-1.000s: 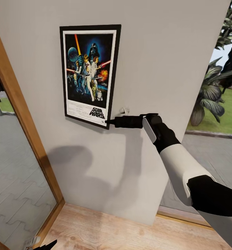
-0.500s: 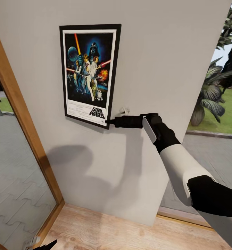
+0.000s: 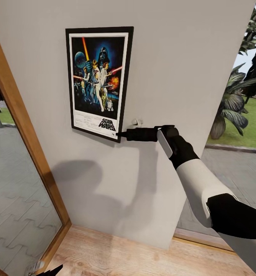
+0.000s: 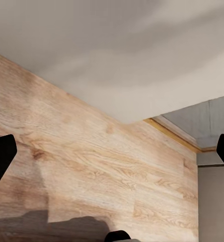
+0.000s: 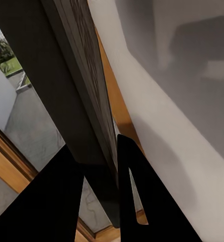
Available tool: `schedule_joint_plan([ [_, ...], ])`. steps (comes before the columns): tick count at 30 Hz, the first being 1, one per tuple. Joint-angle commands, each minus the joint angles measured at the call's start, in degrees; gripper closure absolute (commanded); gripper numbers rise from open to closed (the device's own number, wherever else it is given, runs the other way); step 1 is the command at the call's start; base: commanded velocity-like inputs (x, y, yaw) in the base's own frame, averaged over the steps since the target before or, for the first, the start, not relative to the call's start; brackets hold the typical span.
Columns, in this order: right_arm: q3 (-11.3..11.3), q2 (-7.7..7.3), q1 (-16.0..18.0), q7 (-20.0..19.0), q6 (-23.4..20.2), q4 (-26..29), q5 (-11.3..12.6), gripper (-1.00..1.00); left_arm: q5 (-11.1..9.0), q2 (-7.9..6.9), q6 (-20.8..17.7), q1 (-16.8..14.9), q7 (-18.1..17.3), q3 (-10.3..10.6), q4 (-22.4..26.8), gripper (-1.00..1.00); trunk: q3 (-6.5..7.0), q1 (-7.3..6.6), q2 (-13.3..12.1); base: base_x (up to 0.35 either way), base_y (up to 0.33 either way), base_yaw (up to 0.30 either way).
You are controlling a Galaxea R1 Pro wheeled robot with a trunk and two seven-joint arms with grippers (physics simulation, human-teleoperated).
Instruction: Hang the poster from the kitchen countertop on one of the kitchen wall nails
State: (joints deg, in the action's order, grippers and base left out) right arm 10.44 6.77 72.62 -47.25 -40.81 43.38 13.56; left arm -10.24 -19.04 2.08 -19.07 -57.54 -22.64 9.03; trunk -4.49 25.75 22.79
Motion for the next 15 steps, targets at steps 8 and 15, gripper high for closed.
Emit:
schedule_joint_plan([
  [8, 0.02, -0.07, 0.07, -0.17, -0.51, 0.11, 0.27, 1.00, -0.39, -0.03, 0.22, -0.06, -0.12, 0.32, -0.08, -1.00, -0.13, 0.04, 0.13, 0.000, 0.000, 0.000],
  [15, 0.02, -0.09, 0.09, -0.39, -0.58, -0.05, 0.25, 1.00, -0.39, -0.02, 0.22, -0.04, -0.12, 0.32, -0.08, -1.00, -0.13, 0.04, 0.13, 0.000, 0.000, 0.000],
])
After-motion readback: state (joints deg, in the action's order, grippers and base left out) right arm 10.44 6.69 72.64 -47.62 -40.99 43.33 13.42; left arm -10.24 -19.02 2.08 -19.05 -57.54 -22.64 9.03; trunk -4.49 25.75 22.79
